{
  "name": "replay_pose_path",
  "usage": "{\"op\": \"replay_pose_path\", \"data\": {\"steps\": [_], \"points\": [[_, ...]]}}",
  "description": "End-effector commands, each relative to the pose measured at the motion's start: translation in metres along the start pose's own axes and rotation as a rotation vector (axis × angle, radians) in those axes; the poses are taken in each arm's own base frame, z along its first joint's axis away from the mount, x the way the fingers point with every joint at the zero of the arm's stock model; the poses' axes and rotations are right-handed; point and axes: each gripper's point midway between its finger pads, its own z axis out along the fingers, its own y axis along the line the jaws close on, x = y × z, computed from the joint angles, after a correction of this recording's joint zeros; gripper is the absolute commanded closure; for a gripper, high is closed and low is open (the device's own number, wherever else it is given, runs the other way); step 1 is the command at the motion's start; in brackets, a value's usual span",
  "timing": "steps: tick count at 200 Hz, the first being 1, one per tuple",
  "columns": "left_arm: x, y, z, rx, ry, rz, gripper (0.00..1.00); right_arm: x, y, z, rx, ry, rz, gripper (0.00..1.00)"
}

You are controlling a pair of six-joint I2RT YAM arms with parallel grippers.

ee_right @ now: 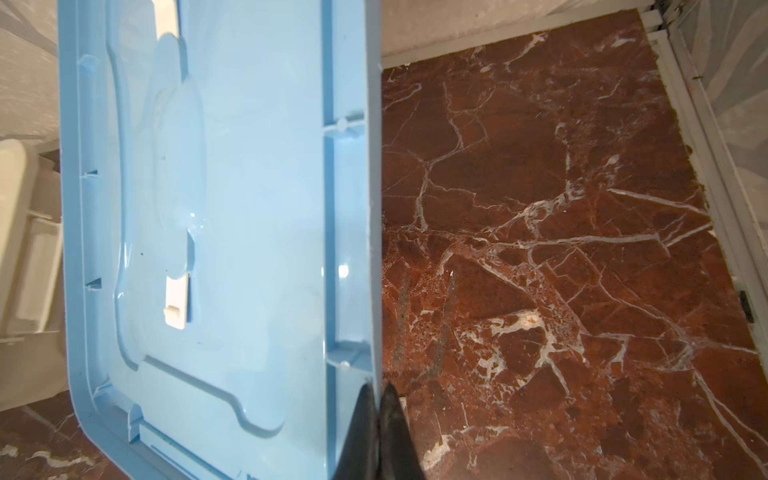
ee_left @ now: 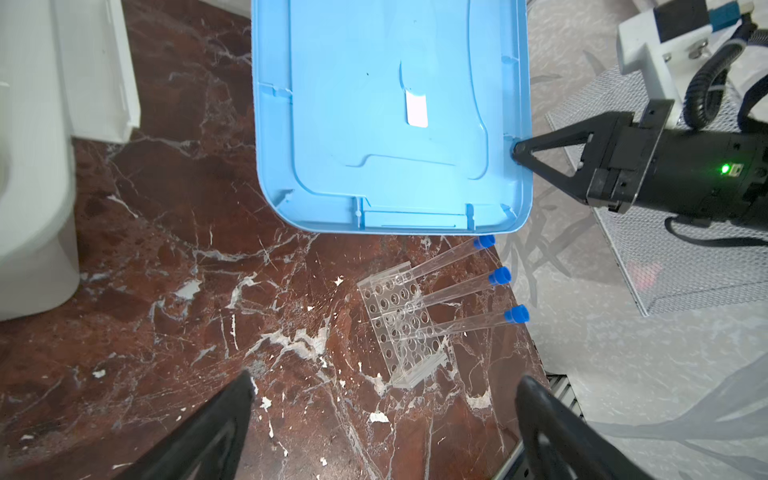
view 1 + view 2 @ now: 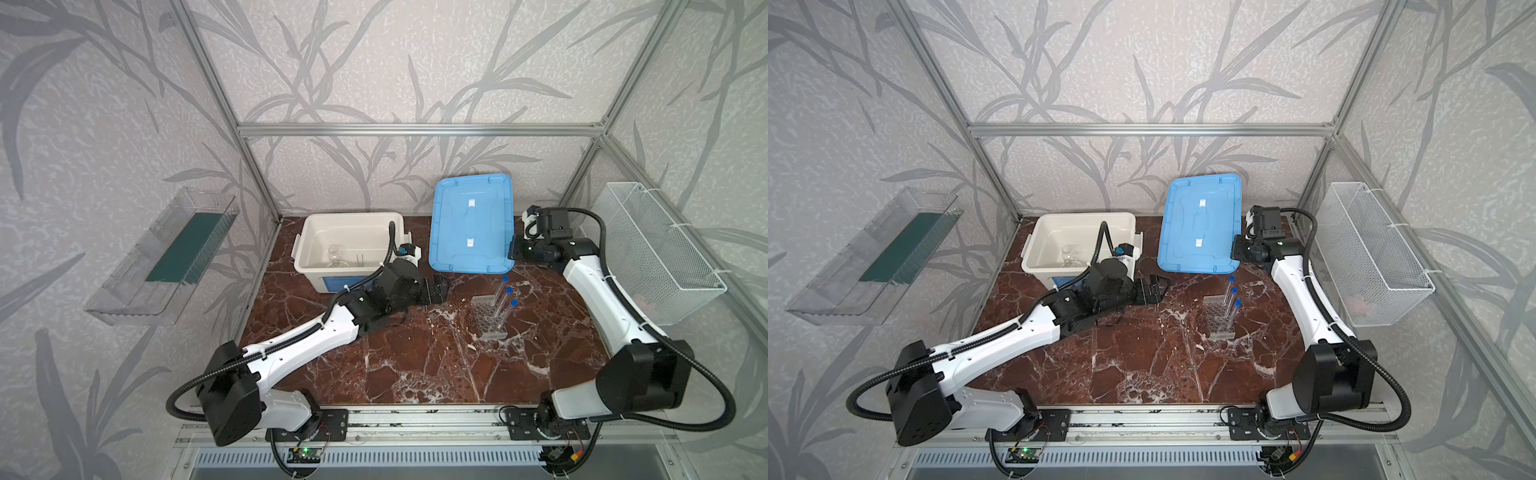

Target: Organize the chemistry lab equipment

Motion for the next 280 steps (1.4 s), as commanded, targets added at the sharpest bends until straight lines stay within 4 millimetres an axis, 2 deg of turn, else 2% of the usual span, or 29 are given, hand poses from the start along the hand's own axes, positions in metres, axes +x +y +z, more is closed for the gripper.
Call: {"op": "replay_pose_path", "data": {"steps": [1, 26, 51, 85, 121, 143, 162, 189, 223, 237, 280], "points": [[-0.019, 0.0, -0.014, 0.006, -0.032, 0.04, 0.01, -0.014, 0.016, -0.028, -0.101, -0.094, 0.018, 1.0], [-0.039, -0.003, -0.03, 0.094, -0.076, 0.061, 0.04, -0.014, 0.03, -0.057, -0.191, -0.158, 0.029, 1.0], [-0.049, -0.001, -0.041, 0.053, -0.082, 0.164, 0.04, -0.012, 0.042, -0.081, -0.261, -0.194, 0.032, 1.0], [-0.07, 0.004, -0.032, 0.124, -0.094, 0.093, 0.01, -0.005, 0.06, -0.094, -0.381, -0.186, 0.053, 1.0], [-0.083, -0.022, -0.032, 0.234, -0.121, 0.104, 0.08, 0.003, 0.067, -0.092, -0.44, -0.174, 0.072, 1.0], [-0.084, -0.027, -0.029, 0.269, -0.121, 0.082, 0.2, 0.006, 0.066, -0.089, -0.44, -0.176, 0.077, 1.0], [-0.085, -0.03, -0.027, 0.295, -0.13, 0.065, 0.36, 0.009, 0.065, -0.085, -0.44, -0.166, 0.075, 1.0], [-0.084, -0.037, -0.024, 0.336, -0.12, 0.043, 0.48, 0.011, 0.065, -0.082, -0.443, -0.163, 0.073, 1.0], [-0.081, -0.029, -0.024, 0.291, -0.107, 0.048, 0.64, 0.015, 0.065, -0.073, -0.45, -0.145, 0.075, 1.0], [-0.08, -0.023, -0.023, 0.257, -0.101, 0.053, 0.74, 0.015, 0.066, -0.069, -0.454, -0.14, 0.083, 1.0], [-0.078, -0.015, -0.023, 0.215, -0.104, 0.057, 0.86, 0.018, 0.078, -0.06, -0.464, -0.116, 0.061, 1.0]]}}
